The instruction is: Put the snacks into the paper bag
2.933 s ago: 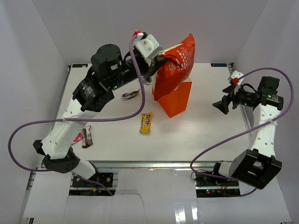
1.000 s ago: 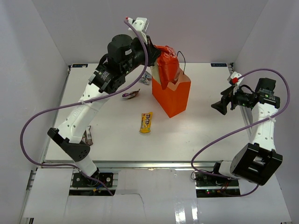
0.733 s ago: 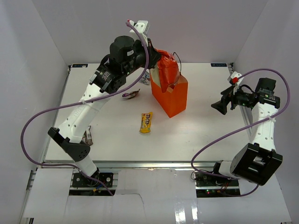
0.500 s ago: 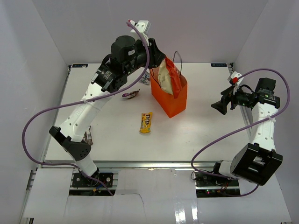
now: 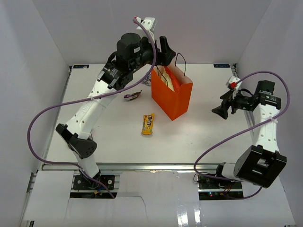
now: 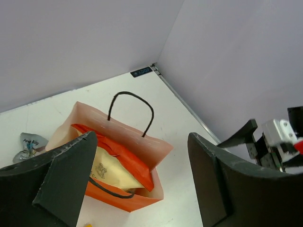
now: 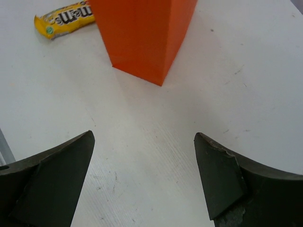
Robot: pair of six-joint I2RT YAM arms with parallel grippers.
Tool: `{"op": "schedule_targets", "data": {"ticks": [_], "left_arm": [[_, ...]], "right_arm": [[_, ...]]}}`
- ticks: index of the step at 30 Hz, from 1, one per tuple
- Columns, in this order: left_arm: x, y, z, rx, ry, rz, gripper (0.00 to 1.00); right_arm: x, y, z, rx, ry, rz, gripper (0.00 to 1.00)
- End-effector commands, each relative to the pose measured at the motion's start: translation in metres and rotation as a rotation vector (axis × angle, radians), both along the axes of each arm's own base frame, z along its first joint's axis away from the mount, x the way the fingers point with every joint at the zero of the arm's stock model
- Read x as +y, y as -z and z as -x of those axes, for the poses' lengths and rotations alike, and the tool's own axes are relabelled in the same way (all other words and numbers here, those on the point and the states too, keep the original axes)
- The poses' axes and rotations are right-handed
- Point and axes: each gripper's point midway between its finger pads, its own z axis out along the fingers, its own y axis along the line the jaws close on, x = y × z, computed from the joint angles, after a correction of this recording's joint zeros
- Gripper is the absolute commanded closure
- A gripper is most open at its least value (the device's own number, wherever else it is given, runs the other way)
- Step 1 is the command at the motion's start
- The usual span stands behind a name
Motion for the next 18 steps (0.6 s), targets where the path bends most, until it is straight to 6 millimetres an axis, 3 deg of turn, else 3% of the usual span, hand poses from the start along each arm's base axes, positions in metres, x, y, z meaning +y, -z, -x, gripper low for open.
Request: {"op": "schedule_targets", "data": {"ticks": [1,2,4,5,8,9,10,15,16,18], "left_arm": [[0.035,-0.057,0.011,-0.18,-0.075,0.015,0.12],[0.046,-0.064,0.016,-0.202,-0.099,0.007,0.1],[0.058,-0.052,0.015,-0.207,-0.144,-0.051,0.07],[0.064,-0.049,0.018,-0.206,-0.155,-0.06,0.06],[0.087,-0.031,0.035,-0.177,-0.198,-0.082,0.03],[0.103,-0.042,0.052,-0.198,-0.21,-0.048,0.02],[0.106,-0.012,0.052,-0.141,-0.227,-0.073,0.02],[0.14,0.048,0.086,-0.012,-0.289,-0.032,0.02],[0.152,0.07,0.096,0.023,-0.315,-0.035,0.02],[0.16,0.094,0.107,0.097,-0.338,0.002,0.02]], "right_arm": [[0.028,0.015,0.028,-0.028,-0.191,0.131,0.09],[0.046,0.031,0.041,-0.005,-0.276,0.159,0.09],[0.055,0.05,0.054,-0.025,-0.379,0.245,0.1],[0.069,0.058,0.07,-0.02,-0.47,0.257,0.1],[0.092,0.073,0.109,-0.107,-0.734,0.308,0.1],[0.096,0.078,0.116,-0.125,-0.788,0.327,0.1],[0.098,0.084,0.121,-0.144,-0.843,0.372,0.1],[0.133,0.098,0.128,-0.388,-1.1,0.551,0.1],[0.139,0.097,0.125,-0.404,-1.125,0.589,0.1],[0.162,0.102,0.13,-0.382,-1.189,0.593,0.1]]}}
